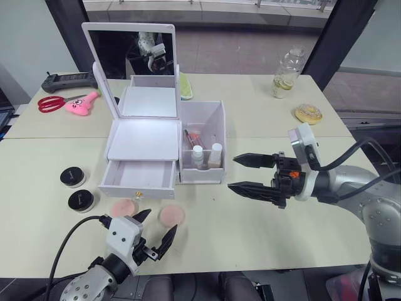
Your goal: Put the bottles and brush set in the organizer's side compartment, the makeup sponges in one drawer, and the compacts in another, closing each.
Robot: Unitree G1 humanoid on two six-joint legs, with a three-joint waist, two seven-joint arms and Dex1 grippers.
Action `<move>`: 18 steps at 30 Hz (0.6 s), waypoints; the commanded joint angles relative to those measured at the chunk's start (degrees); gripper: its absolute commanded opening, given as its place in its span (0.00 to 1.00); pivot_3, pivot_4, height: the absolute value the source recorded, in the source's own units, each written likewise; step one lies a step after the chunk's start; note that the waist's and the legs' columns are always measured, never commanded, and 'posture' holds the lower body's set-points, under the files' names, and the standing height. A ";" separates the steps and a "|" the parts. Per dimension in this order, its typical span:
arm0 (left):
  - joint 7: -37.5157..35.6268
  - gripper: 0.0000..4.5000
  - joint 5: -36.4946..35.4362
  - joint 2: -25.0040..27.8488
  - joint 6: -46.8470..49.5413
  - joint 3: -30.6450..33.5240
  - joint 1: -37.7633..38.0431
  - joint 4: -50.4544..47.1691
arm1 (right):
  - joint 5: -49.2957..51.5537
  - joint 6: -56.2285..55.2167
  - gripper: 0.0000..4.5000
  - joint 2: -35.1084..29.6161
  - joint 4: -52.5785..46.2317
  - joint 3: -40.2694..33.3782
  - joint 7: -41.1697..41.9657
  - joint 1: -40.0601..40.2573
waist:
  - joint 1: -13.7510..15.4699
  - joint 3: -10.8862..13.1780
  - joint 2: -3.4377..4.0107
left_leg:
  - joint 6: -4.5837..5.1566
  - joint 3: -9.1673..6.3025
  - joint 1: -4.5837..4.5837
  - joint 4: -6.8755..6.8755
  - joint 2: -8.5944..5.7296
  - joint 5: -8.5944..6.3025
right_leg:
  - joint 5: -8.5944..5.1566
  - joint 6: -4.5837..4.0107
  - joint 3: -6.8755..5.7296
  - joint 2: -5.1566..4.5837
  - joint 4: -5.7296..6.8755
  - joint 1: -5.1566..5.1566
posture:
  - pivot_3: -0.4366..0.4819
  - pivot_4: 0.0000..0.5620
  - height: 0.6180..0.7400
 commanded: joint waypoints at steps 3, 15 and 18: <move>0.18 1.00 1.91 1.19 0.06 -4.05 -2.79 3.47 | 0.95 -0.10 1.00 -1.52 -2.34 -0.12 1.35 -4.63 | 0.12 0.00 0.01 | 0.00 -0.01 -0.01 0.00 0.00 0.00 | 0.00 0.01 -0.02 -0.01 -0.01 0.01 | 0.48 0.27 1.00; 1.70 1.00 5.20 1.66 1.26 -8.32 -9.88 11.62 | 3.31 1.55 1.00 -2.51 -4.12 -0.73 -0.51 -6.35 | 0.82 -0.07 0.18 | 0.01 -0.04 0.16 0.05 -0.01 0.00 | 0.00 0.02 -0.08 -0.03 -0.01 0.28 | 0.48 0.27 1.00; 1.63 1.00 4.94 1.43 2.40 -9.20 -11.33 12.88 | 4.14 1.75 1.00 -3.21 -4.73 -0.93 -1.07 -6.05 | 1.08 -0.15 0.32 | 0.01 -0.04 0.21 0.05 -0.01 0.00 | 0.00 0.02 -0.07 -0.03 -0.01 0.32 | 0.48 0.27 1.00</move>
